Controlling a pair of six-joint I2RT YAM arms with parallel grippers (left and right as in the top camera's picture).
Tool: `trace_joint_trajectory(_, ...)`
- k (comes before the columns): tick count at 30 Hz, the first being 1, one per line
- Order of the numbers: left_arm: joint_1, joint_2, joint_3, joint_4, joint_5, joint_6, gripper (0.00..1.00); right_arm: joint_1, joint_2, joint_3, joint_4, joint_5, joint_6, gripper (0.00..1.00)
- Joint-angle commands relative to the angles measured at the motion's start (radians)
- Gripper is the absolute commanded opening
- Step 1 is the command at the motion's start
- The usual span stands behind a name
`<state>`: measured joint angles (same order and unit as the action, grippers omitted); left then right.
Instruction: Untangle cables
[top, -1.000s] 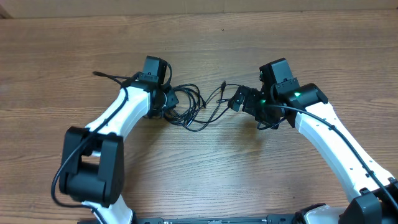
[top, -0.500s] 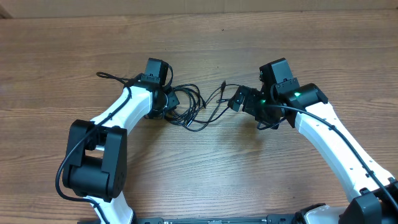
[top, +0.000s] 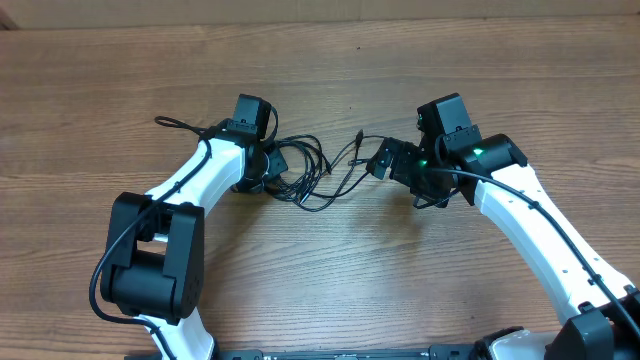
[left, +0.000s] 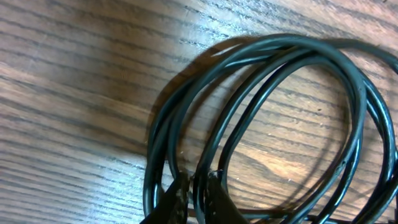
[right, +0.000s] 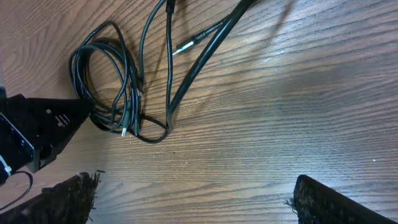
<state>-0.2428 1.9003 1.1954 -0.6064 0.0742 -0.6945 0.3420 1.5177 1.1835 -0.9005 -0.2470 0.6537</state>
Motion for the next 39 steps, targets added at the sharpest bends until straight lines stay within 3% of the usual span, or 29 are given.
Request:
trace_joint_trajectory(1,-0.006,0.009,-0.003,0.002,-0.004,0.022,0.11,0.005,0.001,-0.002,0.002,0.010,-0.012,1.00)
trace_joint_trajectory(16,-0.001,0.107,0.002,0.057,0.016,0.052,0.04,0.005,0.002,-0.002,-0.021,0.010,-0.012,1.00)
trace_joint_trajectory(22,0.024,0.005,0.090,-0.090,0.079,0.117,0.04,0.005,0.002,-0.002,-0.020,-0.001,-0.011,1.00)
trace_joint_trajectory(29,0.031,-0.171,0.206,-0.223,0.198,0.134,0.04,0.005,0.002,-0.002,-0.009,-0.177,-0.007,1.00)
trace_joint_trajectory(39,0.031,-0.306,0.221,-0.219,0.312,0.018,0.04,0.121,0.002,-0.002,0.093,-0.225,0.230,1.00)
